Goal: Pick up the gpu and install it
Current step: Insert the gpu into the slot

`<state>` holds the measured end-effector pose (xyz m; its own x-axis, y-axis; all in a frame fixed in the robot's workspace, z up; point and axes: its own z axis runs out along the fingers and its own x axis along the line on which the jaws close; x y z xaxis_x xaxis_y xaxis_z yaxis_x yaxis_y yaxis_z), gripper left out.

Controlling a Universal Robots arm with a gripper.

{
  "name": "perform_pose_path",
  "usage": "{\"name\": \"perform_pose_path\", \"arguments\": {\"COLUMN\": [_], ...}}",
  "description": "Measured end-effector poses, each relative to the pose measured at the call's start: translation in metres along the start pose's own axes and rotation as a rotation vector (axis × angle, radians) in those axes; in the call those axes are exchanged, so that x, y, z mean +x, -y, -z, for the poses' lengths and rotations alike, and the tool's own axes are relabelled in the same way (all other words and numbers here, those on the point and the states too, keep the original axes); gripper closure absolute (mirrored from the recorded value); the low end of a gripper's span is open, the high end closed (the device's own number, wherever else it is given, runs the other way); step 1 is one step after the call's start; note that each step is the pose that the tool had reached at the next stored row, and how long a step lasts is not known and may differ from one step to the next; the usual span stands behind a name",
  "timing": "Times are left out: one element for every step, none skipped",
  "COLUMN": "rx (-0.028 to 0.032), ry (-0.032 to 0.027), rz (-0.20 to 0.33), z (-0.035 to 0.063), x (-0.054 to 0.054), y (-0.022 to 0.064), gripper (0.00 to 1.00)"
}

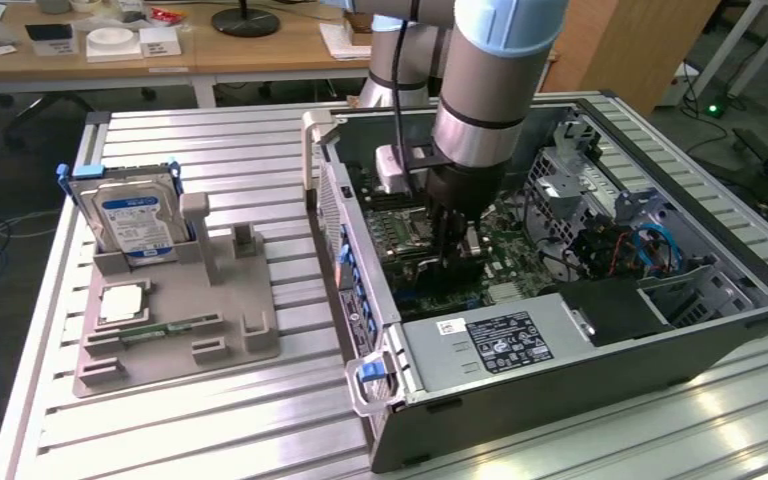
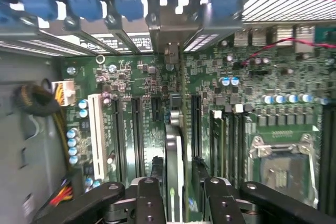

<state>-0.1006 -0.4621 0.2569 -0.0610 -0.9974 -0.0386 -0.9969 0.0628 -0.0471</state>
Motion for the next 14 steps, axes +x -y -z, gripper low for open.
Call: {"name": "perform_pose_path", "arguments": {"rx": [0.0008, 0.0017, 0.0030, 0.0043, 0.0047, 0.0046, 0.0047, 0.0047, 0.0047, 0.0047, 0.0046, 0.0047, 0.0046, 0.0046], "ry": [0.0001, 0.0002, 0.0001, 0.0002, 0.0005, 0.0004, 0.0005, 0.0005, 0.0003, 0.0003, 0.0003, 0.0003, 0.0003, 0.0003], "rz": [0.000, 0.000, 0.000, 0.000, 0.000, 0.000, 0.000, 0.000, 0.000, 0.000, 0.000, 0.000, 0.000, 0.000], "z": [0.0043, 0.0083, 0.0114, 0.0127, 0.0127, 0.0128, 0.0128, 0.0128, 0.0128, 0.0128, 0.0128, 0.0128, 0.0129, 0.0128], "x": [-0.0002, -0.0003, -0.0004, -0.0005, -0.0005, -0.0005, -0.0005, -0.0005, -0.0005, -0.0005, -0.0005, -0.0005, -0.0005, -0.0005], "y": [0.0002, 0.0004, 0.0003, 0.0004, 0.0004, 0.0004, 0.0004, 0.0004, 0.0004, 0.0004, 0.0004, 0.0004, 0.0004, 0.0004], "gripper": [0.64, 0.64, 0.64, 0.64, 0.64, 0.66, 0.66, 0.66, 0.72, 0.78, 0.84, 0.84, 0.89, 0.89]}}
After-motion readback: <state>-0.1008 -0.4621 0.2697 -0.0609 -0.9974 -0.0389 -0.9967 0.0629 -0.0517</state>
